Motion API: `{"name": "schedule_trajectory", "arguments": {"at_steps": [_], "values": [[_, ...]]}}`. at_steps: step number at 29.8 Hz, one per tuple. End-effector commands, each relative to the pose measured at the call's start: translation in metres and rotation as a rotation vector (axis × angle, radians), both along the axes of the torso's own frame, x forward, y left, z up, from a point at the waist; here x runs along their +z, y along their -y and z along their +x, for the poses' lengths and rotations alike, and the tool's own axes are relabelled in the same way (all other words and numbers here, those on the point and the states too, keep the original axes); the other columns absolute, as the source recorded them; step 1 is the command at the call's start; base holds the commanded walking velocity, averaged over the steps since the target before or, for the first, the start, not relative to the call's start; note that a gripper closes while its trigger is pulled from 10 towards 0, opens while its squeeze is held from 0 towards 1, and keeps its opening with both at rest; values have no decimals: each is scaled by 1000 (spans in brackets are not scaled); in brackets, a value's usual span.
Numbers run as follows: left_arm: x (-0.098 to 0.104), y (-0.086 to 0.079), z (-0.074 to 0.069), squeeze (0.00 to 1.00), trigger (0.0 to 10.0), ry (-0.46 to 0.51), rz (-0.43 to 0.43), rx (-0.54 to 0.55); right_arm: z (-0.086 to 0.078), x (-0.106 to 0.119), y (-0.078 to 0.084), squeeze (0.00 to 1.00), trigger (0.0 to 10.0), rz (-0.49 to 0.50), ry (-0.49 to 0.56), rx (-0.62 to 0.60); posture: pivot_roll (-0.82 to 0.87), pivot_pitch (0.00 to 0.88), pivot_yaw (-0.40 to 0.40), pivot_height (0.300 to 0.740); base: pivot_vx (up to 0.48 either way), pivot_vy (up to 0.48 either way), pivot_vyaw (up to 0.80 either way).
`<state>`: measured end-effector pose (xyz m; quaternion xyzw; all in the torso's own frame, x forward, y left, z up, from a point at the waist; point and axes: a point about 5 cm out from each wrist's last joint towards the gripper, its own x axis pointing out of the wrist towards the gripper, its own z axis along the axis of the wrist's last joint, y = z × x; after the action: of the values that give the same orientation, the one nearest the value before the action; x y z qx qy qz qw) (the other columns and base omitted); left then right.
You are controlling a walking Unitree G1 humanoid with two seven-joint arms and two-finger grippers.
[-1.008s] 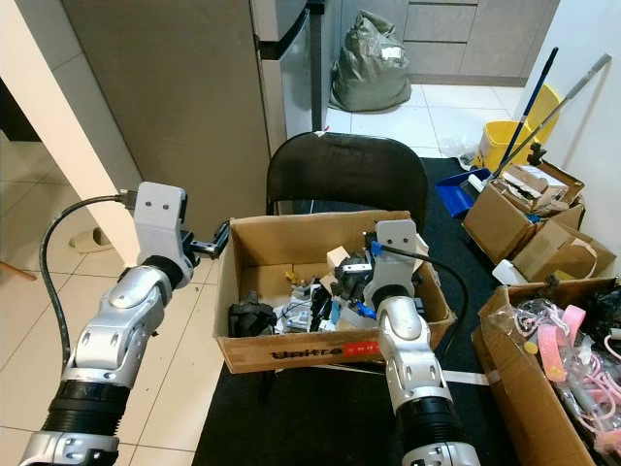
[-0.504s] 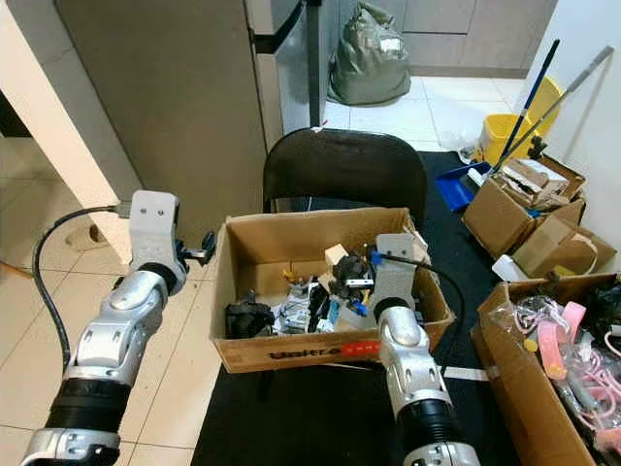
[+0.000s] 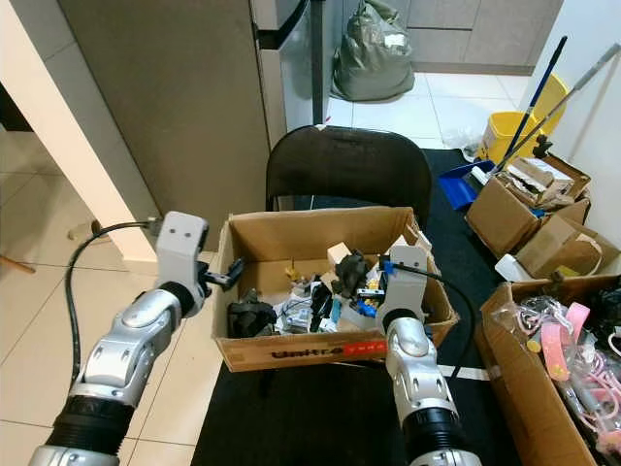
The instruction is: Picking trash to rubbish bin
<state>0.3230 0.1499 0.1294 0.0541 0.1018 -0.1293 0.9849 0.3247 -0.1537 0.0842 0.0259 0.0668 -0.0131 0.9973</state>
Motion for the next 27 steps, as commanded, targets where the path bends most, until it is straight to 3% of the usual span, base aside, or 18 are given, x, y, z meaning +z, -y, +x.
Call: {"name": "schedule_trajectory", "arguments": {"at_steps": [1, 4, 22, 26, 27], "values": [[-4, -7, -1, 0, 10000, -19, 30, 42, -4, -4, 1, 0, 10000, 20, -4, -10, 37, 116, 40, 740, 0, 0, 0], [-4, -13, 1, 0, 10000, -26, 35, 85, -4, -4, 0, 0, 10000, 30, 0, -6, 36, 116, 41, 740, 0, 0, 0], [-4, -13, 0, 0, 10000, -20, 55, 67, -5, -3, -2, 0, 10000, 50, 11, 8, 36, 120, 42, 740, 0, 0, 0], [3, -16, 4, 0, 10000, 29, 67, 84, -1, -1, -4, 0, 10000, 36, 21, 31, 38, 103, 44, 740, 0, 0, 0], [17, -19, 11, 0, 10000, 96, 69, 107, 6, 12, -4, 0, 10000, 25, 75, 45, 38, 91, 45, 740, 0, 0, 0]]}}
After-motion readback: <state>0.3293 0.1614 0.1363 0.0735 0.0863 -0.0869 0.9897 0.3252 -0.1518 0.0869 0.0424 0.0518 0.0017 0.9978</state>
